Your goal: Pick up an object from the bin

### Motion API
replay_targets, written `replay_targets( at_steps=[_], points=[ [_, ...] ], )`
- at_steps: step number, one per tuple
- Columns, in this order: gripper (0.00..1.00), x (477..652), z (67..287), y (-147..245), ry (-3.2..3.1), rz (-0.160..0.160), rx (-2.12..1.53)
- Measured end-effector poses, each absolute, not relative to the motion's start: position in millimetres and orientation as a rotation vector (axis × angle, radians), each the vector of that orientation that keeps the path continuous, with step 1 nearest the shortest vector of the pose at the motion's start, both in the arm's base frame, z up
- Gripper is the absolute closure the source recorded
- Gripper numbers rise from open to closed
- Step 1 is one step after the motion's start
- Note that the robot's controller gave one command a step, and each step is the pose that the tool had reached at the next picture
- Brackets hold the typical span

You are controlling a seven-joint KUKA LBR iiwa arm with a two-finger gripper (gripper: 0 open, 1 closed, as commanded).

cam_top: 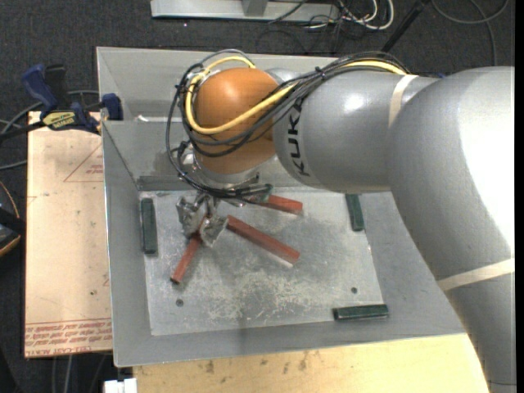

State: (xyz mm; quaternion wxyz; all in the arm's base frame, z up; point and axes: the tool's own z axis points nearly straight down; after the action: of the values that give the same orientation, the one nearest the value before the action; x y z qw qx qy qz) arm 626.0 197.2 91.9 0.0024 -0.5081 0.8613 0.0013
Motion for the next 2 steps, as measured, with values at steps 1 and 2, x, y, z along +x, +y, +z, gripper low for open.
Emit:
replay_targets(
  at_steps=[1,2],
  points=[
    [1.0,627.3,101.0,197.6,2.7,0.002,-1.592],
    [1.0,626.1,109.7,197.4,2.704,0.004,-1.593]
  ],
)
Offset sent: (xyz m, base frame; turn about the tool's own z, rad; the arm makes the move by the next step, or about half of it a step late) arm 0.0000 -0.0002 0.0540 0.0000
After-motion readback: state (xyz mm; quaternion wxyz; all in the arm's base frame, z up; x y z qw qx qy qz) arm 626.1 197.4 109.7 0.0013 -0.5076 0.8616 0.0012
